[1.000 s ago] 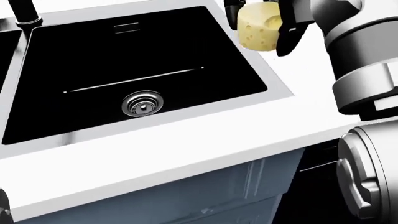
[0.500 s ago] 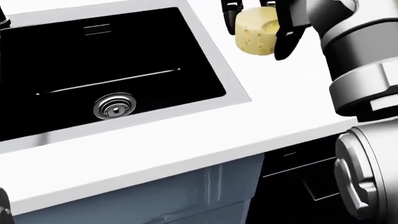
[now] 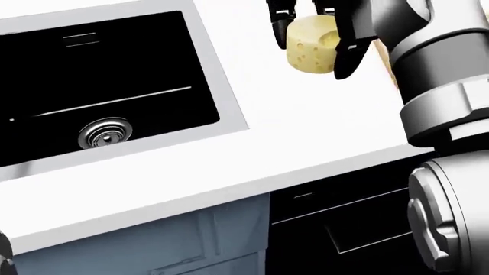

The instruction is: Pick up the wedge of cheese and place it on the slice of bread to prepare a simple cheese on bread dish.

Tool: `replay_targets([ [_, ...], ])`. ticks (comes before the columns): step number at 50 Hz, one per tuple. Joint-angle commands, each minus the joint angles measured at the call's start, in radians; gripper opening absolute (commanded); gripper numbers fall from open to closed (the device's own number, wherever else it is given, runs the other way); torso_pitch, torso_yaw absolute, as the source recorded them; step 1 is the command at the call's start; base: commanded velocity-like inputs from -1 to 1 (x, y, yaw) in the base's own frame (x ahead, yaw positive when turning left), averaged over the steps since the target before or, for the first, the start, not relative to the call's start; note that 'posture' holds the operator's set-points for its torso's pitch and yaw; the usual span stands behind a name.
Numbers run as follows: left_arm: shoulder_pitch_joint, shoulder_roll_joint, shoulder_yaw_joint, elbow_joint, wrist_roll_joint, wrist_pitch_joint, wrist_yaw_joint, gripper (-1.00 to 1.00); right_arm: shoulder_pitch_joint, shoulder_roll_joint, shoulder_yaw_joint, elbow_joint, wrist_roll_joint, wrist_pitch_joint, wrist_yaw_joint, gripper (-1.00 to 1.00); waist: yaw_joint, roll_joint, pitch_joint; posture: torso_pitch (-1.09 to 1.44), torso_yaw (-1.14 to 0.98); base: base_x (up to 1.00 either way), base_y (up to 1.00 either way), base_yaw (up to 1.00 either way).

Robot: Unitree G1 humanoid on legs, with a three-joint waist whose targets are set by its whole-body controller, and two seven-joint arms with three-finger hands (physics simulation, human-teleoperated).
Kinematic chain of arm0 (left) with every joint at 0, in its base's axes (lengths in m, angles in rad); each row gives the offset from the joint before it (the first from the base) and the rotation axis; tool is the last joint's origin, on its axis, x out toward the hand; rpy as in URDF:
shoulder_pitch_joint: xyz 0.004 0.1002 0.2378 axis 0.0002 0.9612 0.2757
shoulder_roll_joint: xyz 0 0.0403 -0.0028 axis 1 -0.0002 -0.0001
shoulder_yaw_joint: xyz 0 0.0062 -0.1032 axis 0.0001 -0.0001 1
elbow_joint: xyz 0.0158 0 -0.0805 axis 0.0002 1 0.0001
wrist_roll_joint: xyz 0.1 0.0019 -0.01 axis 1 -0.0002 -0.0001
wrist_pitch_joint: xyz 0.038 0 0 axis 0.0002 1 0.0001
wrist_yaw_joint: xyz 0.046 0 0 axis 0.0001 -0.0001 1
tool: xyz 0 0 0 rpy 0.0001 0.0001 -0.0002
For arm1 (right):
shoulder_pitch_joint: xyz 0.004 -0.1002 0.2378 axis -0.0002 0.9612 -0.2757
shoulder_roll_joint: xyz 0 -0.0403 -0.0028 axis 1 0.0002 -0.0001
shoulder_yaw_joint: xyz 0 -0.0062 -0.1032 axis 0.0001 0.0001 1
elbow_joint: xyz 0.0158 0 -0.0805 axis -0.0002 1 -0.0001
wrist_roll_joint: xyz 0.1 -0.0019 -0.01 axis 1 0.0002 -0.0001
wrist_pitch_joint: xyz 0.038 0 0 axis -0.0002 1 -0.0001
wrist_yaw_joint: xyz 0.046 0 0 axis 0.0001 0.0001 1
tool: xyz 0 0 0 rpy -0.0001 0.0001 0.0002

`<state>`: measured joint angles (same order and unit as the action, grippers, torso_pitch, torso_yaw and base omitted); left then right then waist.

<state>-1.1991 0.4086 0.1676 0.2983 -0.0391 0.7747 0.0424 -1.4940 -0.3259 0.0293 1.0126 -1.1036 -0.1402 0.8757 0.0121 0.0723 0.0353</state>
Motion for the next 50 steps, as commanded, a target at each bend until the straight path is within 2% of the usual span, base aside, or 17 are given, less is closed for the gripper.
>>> replay_targets([
  [1, -0.050, 0.005, -0.005, -0.042, -0.002, -0.035, -0.002, 1.00, -0.050, -0.028, -0.020, -0.047, 0.000, 0.008, -0.020, -1.00, -0.015, 0.010, -0.043, 0.00, 0.00, 0.00, -0.27, 0.00],
  [5, -0.051, 0.005, -0.005, -0.041, -0.001, -0.035, -0.003, 1.00, -0.046, -0.028, -0.021, -0.052, 0.001, 0.009, -0.020, -1.00, -0.014, -0.028, -0.028, 0.00, 0.00, 0.00, -0.28, 0.00],
  [7, -0.049, 0.005, -0.005, -0.038, 0.000, -0.038, -0.003, 1.00, -0.041, -0.029, -0.021, -0.055, 0.001, 0.009, -0.020, -1.00, -0.011, -0.060, -0.027, 0.00, 0.00, 0.00, -0.29, 0.00],
  [8, -0.048, 0.005, -0.005, -0.039, 0.000, -0.038, -0.004, 1.00, -0.041, -0.029, -0.021, -0.056, 0.001, 0.009, -0.019, -1.00, -0.009, -0.089, -0.031, 0.00, 0.00, 0.00, -0.28, 0.00],
  [9, -0.049, 0.005, -0.004, -0.042, -0.001, -0.034, -0.004, 1.00, -0.041, -0.029, -0.021, -0.059, 0.001, 0.011, -0.017, -1.00, -0.008, -0.135, -0.041, 0.00, 0.00, 0.00, -0.28, 0.00],
  [21, -0.048, 0.001, -0.007, -0.043, 0.000, -0.034, -0.003, 1.00, -0.044, -0.030, -0.021, -0.062, 0.000, 0.011, -0.013, -1.00, -0.002, -0.020, -0.017, 0.00, 0.00, 0.00, -0.28, 0.00],
  [23, -0.049, 0.000, -0.008, -0.044, 0.001, -0.033, -0.003, 1.00, -0.045, -0.032, -0.022, -0.061, 0.000, 0.010, -0.012, -1.00, -0.007, 0.016, -0.023, 0.00, 0.00, 0.00, -0.28, 0.00],
  [24, -0.050, -0.001, -0.009, -0.045, 0.001, -0.032, -0.002, 1.00, -0.045, -0.032, -0.022, -0.061, 0.000, 0.010, -0.012, -1.00, -0.009, 0.048, -0.035, 0.00, 0.00, 0.00, -0.28, 0.00],
  [25, -0.050, -0.002, -0.009, -0.045, 0.002, -0.032, -0.002, 1.00, -0.044, -0.032, -0.022, -0.062, 0.000, 0.010, -0.012, -1.00, -0.004, 0.003, -0.023, 0.00, 0.00, 0.00, -0.28, 0.00],
  [26, -0.052, -0.002, -0.010, -0.044, 0.002, -0.031, -0.003, 1.00, -0.045, -0.032, -0.022, -0.061, 0.000, 0.010, -0.012, -1.00, -0.014, 0.024, -0.030, 0.00, 0.00, 0.00, -0.28, 0.00],
  [28, -0.058, -0.001, -0.010, -0.045, 0.003, -0.027, -0.004, 1.00, -0.048, -0.031, -0.022, -0.060, 0.000, 0.011, -0.012, -1.00, -0.014, 0.015, -0.042, 0.00, 0.00, 0.00, -0.28, 0.00],
  [34, -0.058, -0.002, -0.010, -0.044, 0.005, -0.029, -0.005, 1.00, -0.052, -0.032, -0.021, -0.053, 0.000, 0.007, -0.014, -1.00, -0.014, -0.045, -0.027, 0.00, 0.00, 0.00, -0.28, 0.00],
  [36, -0.059, -0.002, -0.009, -0.044, 0.005, -0.028, -0.006, 1.00, -0.052, -0.032, -0.021, -0.053, 0.000, 0.008, -0.014, -1.00, -0.008, -0.096, -0.033, 0.00, 0.00, 0.00, -0.28, 0.00],
  [37, -0.058, -0.003, -0.009, -0.045, 0.004, -0.028, -0.006, 1.00, -0.052, -0.032, -0.021, -0.053, -0.001, 0.008, -0.014, -1.00, -0.007, -0.145, -0.042, 0.00, 0.00, 0.00, -0.29, 0.00],
  [38, -0.056, -0.002, -0.009, -0.045, 0.005, -0.029, -0.006, 1.00, -0.052, -0.032, -0.021, -0.053, -0.001, 0.008, -0.015, -1.00, -0.008, -0.109, -0.035, 0.00, 0.00, 0.00, -0.27, 0.00],
  [40, -0.057, -0.001, -0.007, -0.042, 0.005, -0.031, -0.007, 1.00, -0.052, -0.032, -0.021, -0.053, -0.001, 0.008, -0.015, -1.00, -0.008, -0.114, -0.030, 0.00, 0.00, 0.00, -0.29, 0.00],
  [50, -0.058, 0.005, -0.004, -0.043, 0.000, -0.029, -0.005, 1.00, -0.047, -0.032, -0.021, -0.060, -0.001, 0.009, -0.014, -1.00, -0.005, -0.005, -0.018, 0.00, 0.00, 0.00, -0.28, 0.00],
])
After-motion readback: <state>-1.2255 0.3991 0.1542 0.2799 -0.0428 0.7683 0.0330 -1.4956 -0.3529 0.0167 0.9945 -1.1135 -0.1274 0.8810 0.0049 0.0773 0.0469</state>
